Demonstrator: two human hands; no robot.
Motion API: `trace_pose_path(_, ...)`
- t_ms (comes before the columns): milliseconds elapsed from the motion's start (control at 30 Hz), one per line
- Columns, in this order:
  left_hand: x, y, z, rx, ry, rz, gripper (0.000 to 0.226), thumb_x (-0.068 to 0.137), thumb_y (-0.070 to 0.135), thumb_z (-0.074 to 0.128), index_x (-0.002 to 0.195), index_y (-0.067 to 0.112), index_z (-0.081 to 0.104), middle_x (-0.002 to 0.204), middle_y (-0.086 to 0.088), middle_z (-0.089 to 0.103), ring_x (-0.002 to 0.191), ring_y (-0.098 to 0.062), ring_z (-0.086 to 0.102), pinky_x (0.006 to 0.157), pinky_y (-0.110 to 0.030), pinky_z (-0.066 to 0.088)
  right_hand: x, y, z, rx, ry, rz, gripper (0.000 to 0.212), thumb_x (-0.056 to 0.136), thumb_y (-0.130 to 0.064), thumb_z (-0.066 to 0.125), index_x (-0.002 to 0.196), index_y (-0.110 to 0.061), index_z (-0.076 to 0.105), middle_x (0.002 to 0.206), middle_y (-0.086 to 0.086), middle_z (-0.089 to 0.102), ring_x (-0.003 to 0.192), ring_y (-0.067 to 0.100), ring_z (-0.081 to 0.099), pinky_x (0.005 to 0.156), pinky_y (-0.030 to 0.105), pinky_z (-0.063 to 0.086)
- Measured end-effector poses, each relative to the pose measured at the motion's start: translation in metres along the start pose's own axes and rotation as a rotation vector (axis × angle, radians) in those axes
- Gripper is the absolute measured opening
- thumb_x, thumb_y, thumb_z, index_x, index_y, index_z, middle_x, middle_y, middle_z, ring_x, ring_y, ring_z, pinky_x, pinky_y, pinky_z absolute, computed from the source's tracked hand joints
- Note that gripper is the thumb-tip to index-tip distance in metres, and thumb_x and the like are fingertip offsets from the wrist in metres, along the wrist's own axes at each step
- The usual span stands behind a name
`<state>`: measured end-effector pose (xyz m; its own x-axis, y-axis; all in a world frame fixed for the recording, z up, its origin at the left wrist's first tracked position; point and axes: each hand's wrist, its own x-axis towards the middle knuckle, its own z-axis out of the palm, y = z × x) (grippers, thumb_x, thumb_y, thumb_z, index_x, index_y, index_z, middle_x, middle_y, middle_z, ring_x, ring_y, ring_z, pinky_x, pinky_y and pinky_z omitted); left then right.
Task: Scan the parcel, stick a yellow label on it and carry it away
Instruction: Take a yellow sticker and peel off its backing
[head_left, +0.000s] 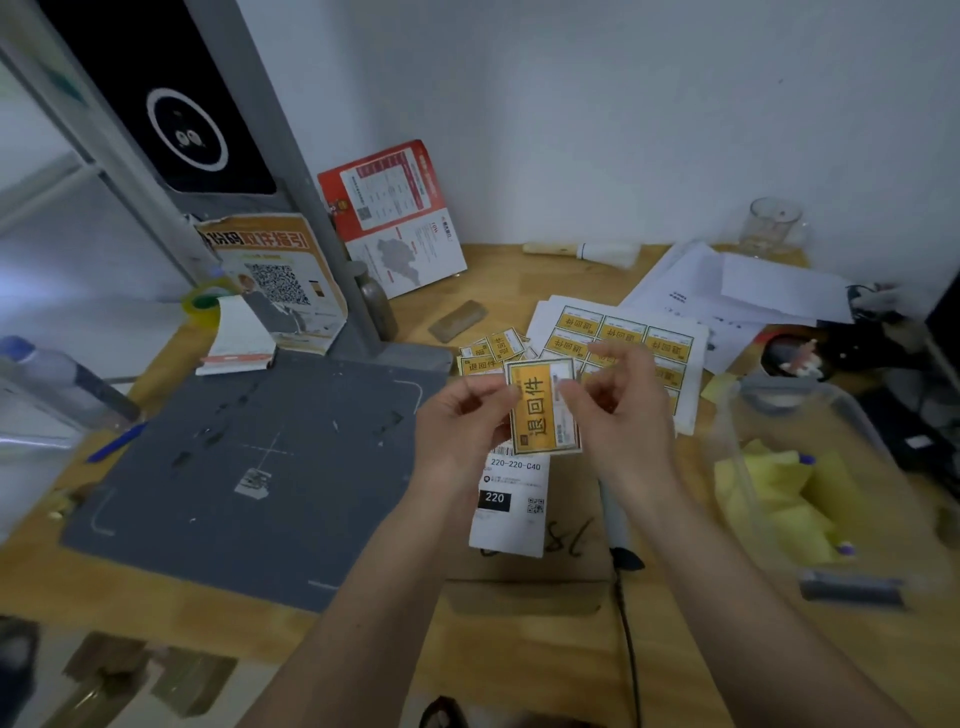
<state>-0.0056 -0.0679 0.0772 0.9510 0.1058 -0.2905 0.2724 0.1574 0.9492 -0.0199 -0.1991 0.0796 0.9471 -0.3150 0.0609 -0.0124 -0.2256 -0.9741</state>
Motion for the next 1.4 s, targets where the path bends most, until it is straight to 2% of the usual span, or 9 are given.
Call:
trace_pose_path(67,-0.01,0.01,-0.003,0.085,-0.025,0.113,0.015,0.084,0.006,0.068,0.097,0.009,0.074,0.098,-0.012,0.075,0.097,-0.028,0.071,0.087,-0.038,0.058,-0.009,-0.017,0.008,0.021,-0.07,-0.117,0.033,0.084,-0.013,0.067,0.111,-0.026,0.054,0.071,0.0,0.056,0.062,0.004,0.052,0.056,0.013,0.043)
trace_pose_path(133,-0.021,0.021,-0.006,0.121,-0.081,0.203,0.017,0.085,0.008,0.067,0.099,0.014,0.076,0.097,-0.004,0.077,0.097,-0.018,0.071,0.088,-0.032,0.056,-0.013,-0.03,0.015,0.037,-0.12,-0.151,0.023,0.084,-0.015,0.068,0.103,-0.029,0.063,0.073,0.0,0.059,0.066,0.009,0.055,0.059,0.018,0.045)
trace_pose_path(300,-0.035,0.04,-0.014,0.078,-0.162,0.292,0.017,0.087,0.01,0.067,0.093,0.02,0.078,0.085,0.002,0.078,0.086,-0.013,0.073,0.075,-0.021,0.057,-0.018,-0.049,0.02,0.194,-0.085,-0.117,0.013,0.083,-0.009,0.069,0.09,-0.02,0.071,0.084,0.016,0.069,0.071,0.021,0.062,0.061,0.025,0.052)
trace_pose_path(467,-0.037,0.045,-0.016,0.077,-0.185,0.281,0.02,0.086,0.005,0.066,0.1,0.015,0.077,0.094,0.0,0.078,0.091,-0.013,0.073,0.081,-0.024,0.058,-0.024,-0.057,0.019,0.316,-0.047,-0.083,0.021,0.086,-0.001,0.063,0.083,-0.019,0.074,0.071,0.001,0.073,0.064,0.012,0.066,0.059,0.021,0.055)
trace_pose_path(633,-0.036,0.052,-0.018,0.105,-0.217,0.326,0.02,0.087,0.007,0.065,0.102,0.015,0.076,0.094,0.0,0.078,0.092,-0.012,0.073,0.083,-0.025,0.058,-0.023,-0.065,0.02,0.391,-0.032,-0.042,0.01,0.079,-0.007,0.071,0.087,-0.012,0.076,0.082,0.01,0.074,0.071,0.019,0.068,0.064,0.027,0.058)
trace_pose_path(867,-0.037,0.061,-0.02,0.079,-0.216,0.296,0.014,0.083,0.011,0.07,0.093,0.018,0.078,0.084,-0.001,0.078,0.081,-0.009,0.072,0.082,-0.027,0.057,-0.019,-0.068,0.021,0.447,-0.05,-0.065,0.011,0.08,-0.004,0.07,0.088,-0.007,0.076,0.077,0.014,0.073,0.059,0.015,0.062,0.057,0.025,0.053)
trace_pose_path(1000,-0.039,0.065,-0.022,0.026,-0.208,0.253,0.015,0.082,0.01,0.071,0.087,0.022,0.078,0.085,0.0,0.078,0.084,-0.01,0.072,0.087,-0.032,0.056,-0.018,-0.07,0.023,0.458,-0.08,-0.089,0.011,0.083,-0.005,0.066,0.089,-0.007,0.076,0.069,0.009,0.068,0.059,0.017,0.06,0.053,0.024,0.05)
trace_pose_path(1200,-0.043,0.069,-0.025,0.007,-0.213,0.27,0.016,0.083,0.01,0.07,0.097,0.013,0.077,0.089,-0.003,0.078,0.086,-0.011,0.072,0.087,-0.029,0.056,-0.019,-0.073,0.023,0.451,-0.121,-0.111,0.015,0.089,-0.009,0.06,0.092,-0.009,0.075,0.068,0.005,0.067,0.062,0.017,0.059,0.054,0.024,0.05)
trace_pose_path(1400,-0.045,0.066,-0.025,0.014,-0.201,0.256,0.018,0.083,0.011,0.07,0.084,0.026,0.079,0.086,0.0,0.078,0.088,-0.016,0.072,0.086,-0.035,0.057,-0.022,-0.071,0.024,0.432,-0.089,-0.115,0.015,0.084,-0.001,0.064,0.089,-0.011,0.075,0.063,0.001,0.068,0.057,0.011,0.06,0.052,0.022,0.051)
